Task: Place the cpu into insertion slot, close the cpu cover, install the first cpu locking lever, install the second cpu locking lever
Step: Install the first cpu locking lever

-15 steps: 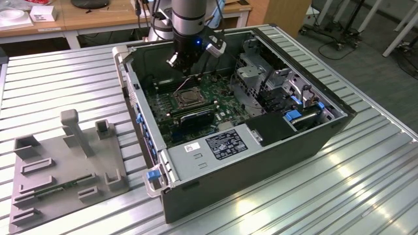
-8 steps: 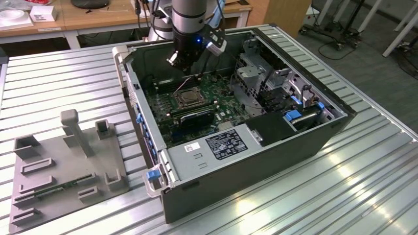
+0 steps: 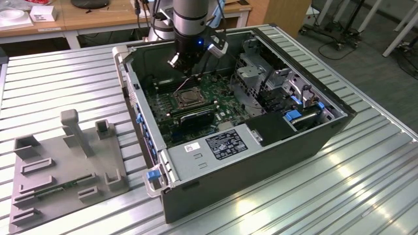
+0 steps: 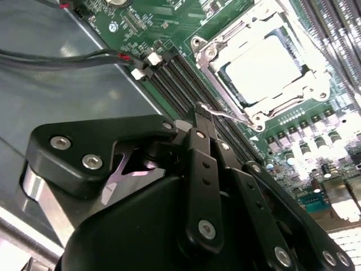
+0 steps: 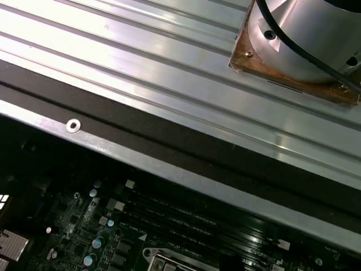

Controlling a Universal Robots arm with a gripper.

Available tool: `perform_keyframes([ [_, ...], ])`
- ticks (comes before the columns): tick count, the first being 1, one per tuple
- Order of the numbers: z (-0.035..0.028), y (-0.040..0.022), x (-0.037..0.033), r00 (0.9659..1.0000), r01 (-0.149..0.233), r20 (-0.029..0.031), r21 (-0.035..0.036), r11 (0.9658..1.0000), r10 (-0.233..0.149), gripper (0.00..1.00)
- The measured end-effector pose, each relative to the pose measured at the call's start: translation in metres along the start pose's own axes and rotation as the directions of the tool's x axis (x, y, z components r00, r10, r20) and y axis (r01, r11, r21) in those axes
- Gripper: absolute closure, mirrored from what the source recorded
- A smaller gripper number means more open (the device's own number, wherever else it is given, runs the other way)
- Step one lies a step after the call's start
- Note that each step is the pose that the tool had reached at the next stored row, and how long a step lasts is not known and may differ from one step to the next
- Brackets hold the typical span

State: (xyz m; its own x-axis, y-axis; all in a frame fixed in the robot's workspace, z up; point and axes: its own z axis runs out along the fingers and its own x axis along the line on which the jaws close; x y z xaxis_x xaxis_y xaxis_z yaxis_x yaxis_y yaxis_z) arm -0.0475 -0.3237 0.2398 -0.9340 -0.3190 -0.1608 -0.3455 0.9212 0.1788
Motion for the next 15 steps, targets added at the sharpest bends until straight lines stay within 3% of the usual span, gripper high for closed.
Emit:
perform_keyframes([
  [8,0.0046,-0.0038,0.0019,1.0000,0.004,-0.0009,-0.0006,1.0000,-0.004,0.89],
  [15,0.0060,-0.0035,0.0019,0.9994,0.035,-0.0060,-0.0061,0.9994,-0.035,0.89],
])
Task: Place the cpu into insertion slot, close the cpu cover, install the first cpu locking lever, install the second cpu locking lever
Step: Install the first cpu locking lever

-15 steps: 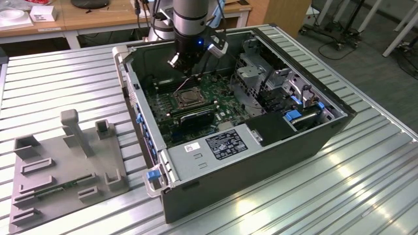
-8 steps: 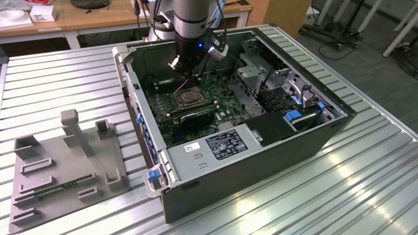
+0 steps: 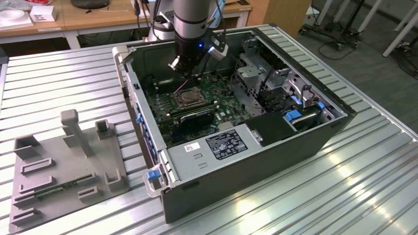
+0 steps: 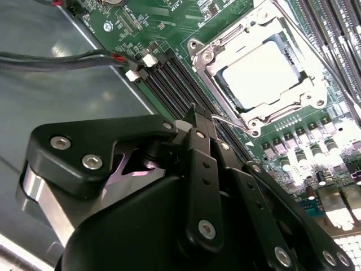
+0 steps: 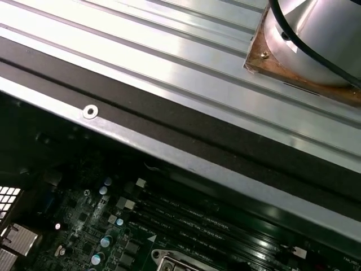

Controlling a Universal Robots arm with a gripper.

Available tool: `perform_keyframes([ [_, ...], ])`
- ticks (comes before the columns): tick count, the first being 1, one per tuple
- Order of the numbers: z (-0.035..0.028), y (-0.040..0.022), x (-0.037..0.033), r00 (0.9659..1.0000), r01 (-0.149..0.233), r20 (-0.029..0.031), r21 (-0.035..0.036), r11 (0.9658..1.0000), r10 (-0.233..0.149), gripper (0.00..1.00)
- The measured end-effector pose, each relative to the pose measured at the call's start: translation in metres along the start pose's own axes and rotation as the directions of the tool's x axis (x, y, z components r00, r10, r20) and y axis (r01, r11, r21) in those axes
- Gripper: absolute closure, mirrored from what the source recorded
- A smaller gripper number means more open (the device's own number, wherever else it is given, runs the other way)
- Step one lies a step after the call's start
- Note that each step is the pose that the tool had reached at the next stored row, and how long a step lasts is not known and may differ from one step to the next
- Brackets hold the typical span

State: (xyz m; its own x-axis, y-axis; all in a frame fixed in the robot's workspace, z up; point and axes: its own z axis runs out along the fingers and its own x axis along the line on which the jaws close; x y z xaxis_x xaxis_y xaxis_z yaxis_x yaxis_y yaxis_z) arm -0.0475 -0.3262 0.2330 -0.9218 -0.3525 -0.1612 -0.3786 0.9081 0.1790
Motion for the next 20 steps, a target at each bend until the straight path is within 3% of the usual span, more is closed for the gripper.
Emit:
perform_keyframes([
  [8,0.0043,-0.0003,-0.0006,0.9995,0.032,-0.0045,-0.0075,0.9994,-0.032,0.89],
  [20,0.0156,-0.0061,-0.0083,0.9978,0.065,-0.0104,-0.0133,0.9978,-0.065,0.89],
])
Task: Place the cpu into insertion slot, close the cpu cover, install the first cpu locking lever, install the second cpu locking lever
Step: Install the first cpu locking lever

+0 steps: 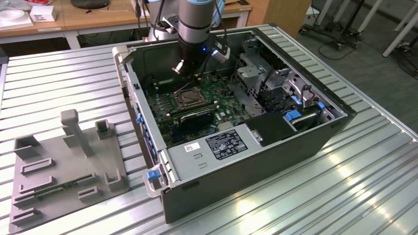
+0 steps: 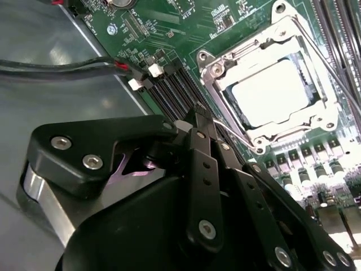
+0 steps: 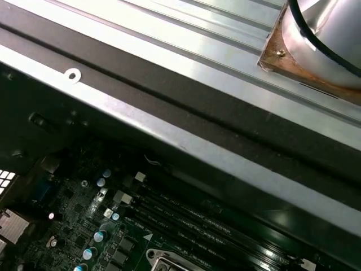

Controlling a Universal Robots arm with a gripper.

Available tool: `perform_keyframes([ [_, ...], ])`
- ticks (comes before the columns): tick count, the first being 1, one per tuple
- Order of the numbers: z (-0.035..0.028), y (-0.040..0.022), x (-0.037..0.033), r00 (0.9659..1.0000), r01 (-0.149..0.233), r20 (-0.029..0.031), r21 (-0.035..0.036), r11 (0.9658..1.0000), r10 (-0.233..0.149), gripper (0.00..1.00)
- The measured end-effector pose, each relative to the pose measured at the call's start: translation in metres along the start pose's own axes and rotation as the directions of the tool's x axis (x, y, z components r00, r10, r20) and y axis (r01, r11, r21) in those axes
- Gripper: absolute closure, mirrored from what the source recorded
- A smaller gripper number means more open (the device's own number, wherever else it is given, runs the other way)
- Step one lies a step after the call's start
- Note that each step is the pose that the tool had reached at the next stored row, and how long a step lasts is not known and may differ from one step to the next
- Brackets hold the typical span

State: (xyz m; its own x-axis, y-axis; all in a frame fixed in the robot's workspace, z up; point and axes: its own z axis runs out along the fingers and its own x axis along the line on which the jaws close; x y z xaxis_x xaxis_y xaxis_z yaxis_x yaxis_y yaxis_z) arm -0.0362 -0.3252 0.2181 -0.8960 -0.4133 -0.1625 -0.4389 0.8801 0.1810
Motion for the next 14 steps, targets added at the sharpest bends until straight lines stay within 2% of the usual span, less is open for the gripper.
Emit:
perform_keyframes([
  [14,0.0136,-0.0048,-0.0024,0.9985,0.054,-0.0097,-0.0093,0.9985,-0.054,0.89],
])
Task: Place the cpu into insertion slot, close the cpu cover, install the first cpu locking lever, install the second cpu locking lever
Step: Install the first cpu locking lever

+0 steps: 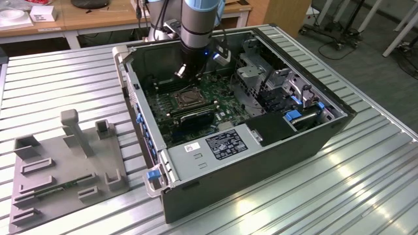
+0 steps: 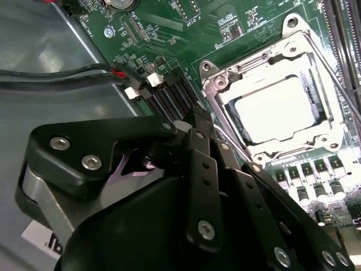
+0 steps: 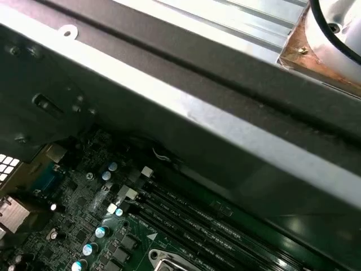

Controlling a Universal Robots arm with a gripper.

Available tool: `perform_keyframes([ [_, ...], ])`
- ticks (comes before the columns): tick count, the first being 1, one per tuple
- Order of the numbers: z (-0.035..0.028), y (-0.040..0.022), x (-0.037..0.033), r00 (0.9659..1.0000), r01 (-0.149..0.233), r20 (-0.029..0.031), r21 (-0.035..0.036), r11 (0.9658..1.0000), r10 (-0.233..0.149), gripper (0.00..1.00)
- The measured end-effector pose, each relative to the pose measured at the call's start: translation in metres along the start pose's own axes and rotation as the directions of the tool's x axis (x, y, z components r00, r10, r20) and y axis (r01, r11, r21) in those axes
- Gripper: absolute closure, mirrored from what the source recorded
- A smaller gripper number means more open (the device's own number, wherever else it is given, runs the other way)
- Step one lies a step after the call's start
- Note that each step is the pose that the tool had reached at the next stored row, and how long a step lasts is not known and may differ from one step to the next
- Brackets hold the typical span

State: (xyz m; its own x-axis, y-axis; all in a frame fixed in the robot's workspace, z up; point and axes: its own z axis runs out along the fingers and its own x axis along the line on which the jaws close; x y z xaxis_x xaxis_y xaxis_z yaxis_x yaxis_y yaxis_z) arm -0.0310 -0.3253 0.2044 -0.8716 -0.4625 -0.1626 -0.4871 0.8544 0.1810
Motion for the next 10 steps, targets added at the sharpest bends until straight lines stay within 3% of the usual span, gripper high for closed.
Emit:
perform_keyframes([
  [10,0.0062,-0.0023,-0.0001,0.9996,0.028,-0.0063,-0.0037,0.9996,-0.028,0.89],
])
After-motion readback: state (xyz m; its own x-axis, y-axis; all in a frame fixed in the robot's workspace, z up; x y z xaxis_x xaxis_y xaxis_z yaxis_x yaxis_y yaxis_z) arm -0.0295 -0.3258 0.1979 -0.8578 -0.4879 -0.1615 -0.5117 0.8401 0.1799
